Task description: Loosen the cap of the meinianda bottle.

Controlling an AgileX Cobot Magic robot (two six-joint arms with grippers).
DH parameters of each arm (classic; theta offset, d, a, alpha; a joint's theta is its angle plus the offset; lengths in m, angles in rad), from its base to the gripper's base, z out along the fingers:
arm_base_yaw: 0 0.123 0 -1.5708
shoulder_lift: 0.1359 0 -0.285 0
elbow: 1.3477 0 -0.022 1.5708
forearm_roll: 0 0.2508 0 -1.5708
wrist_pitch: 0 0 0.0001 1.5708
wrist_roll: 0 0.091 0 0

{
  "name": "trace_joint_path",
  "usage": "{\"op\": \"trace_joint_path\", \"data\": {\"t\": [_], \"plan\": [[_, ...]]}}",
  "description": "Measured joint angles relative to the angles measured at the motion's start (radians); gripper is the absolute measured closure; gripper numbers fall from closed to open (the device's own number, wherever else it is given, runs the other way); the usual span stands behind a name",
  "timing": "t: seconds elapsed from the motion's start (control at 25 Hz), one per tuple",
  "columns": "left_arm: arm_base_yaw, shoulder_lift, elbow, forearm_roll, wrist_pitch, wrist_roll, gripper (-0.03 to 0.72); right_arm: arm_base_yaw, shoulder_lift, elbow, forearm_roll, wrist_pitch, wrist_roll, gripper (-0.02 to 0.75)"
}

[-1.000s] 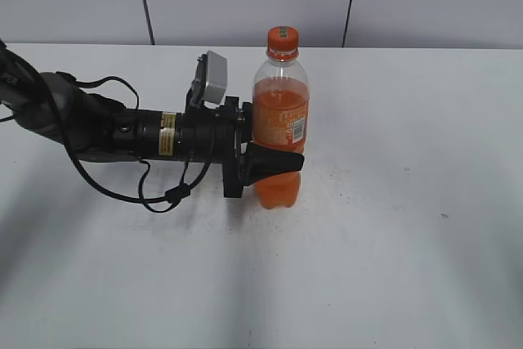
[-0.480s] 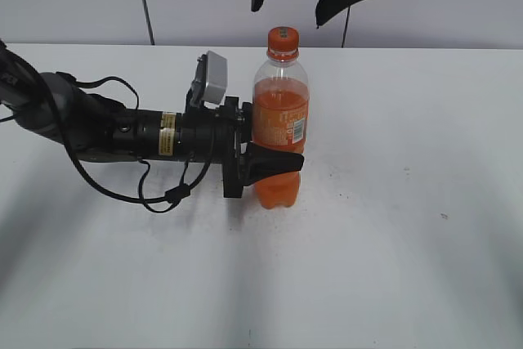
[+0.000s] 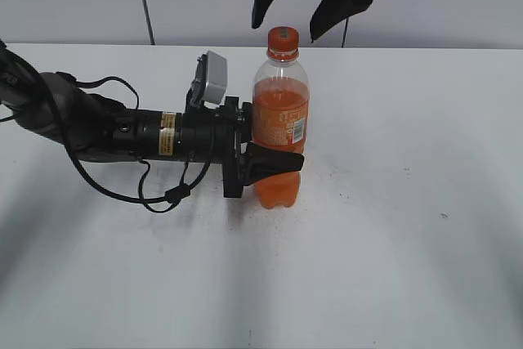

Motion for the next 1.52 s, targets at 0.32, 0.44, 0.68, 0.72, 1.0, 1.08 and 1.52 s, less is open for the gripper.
{"op": "trace_joint_path", "data": {"t": [0.32, 0.44, 0.68, 0.72, 1.0, 1.08, 1.52], "plan": [[0.0, 0.0, 0.0, 0.0, 0.0, 0.0, 0.273, 0.0, 0.015, 0.0, 0.008, 0.0, -0.003, 0.236], [0.0, 0.0, 0.0, -0.001, 0.0, 0.0, 0.273, 0.0, 0.027, 0.0, 0.02, 0.0, -0.005, 0.236], [0.0, 0.0, 0.0, -0.005, 0.0, 0.0, 0.273, 0.001, 0.029, 0.0, 0.012, 0.0, -0.008, 0.237], [0.0, 0.0, 0.0, -0.007, 0.0, 0.0, 0.273, 0.001, 0.029, 0.0, 0.012, 0.0, -0.008, 0.238], [0.0, 0.001, 0.0, -0.01, 0.0, 0.0, 0.273, 0.001, 0.029, 0.0, 0.009, 0.0, -0.01, 0.398], [0.0, 0.001, 0.0, -0.012, 0.0, 0.0, 0.273, 0.001, 0.029, 0.0, 0.008, 0.0, -0.021, 0.46], [0.0, 0.001, 0.0, -0.013, 0.002, 0.0, 0.273, 0.001, 0.029, 0.0, 0.048, 0.0, -0.693, 0.46]]}}
